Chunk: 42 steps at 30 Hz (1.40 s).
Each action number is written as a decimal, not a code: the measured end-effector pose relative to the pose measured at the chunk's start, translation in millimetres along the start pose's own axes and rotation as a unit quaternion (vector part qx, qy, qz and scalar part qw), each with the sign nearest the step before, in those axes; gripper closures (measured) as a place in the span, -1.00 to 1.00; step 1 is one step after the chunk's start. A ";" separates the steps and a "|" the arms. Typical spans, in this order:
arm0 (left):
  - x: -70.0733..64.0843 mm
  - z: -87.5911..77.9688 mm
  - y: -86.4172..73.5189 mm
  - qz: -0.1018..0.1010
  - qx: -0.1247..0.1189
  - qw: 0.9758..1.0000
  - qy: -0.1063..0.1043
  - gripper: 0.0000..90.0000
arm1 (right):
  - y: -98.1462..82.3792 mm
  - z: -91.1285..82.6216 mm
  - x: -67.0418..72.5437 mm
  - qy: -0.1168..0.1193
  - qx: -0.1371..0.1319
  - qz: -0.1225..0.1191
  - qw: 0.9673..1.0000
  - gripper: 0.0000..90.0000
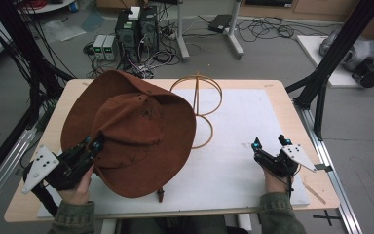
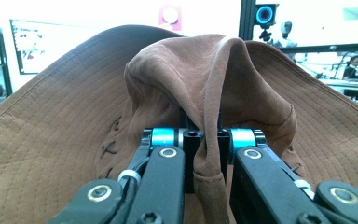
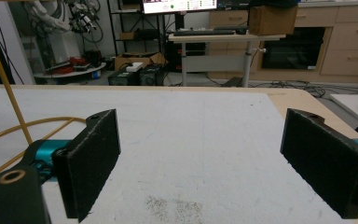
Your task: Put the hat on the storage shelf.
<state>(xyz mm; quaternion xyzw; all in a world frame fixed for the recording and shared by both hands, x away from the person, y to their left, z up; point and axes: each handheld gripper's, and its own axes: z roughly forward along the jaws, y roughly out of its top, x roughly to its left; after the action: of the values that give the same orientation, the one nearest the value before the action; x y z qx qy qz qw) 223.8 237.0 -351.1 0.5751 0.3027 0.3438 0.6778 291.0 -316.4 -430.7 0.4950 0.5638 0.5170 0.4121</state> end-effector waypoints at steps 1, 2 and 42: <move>0.3 1.6 1.4 0.001 -0.005 1.000 -0.002 0.94 | 0.0 0.0 -0.1 0.000 0.000 0.000 1.000 -0.75; 0.3 1.6 1.4 0.001 -0.005 1.000 -0.002 0.94 | 0.0 0.1 -0.1 0.000 0.000 0.000 1.000 -0.75; -2.2 125.3 35.3 -0.005 -0.009 0.997 -0.076 0.94 | -1.3 1.6 2.2 0.011 0.005 -0.007 1.000 -0.75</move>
<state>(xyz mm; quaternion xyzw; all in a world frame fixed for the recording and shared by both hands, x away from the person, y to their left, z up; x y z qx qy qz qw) 319.3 167.2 -296.7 0.5920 0.2500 0.2989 0.7055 292.0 -314.0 -432.1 0.4877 0.5741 0.5165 0.4071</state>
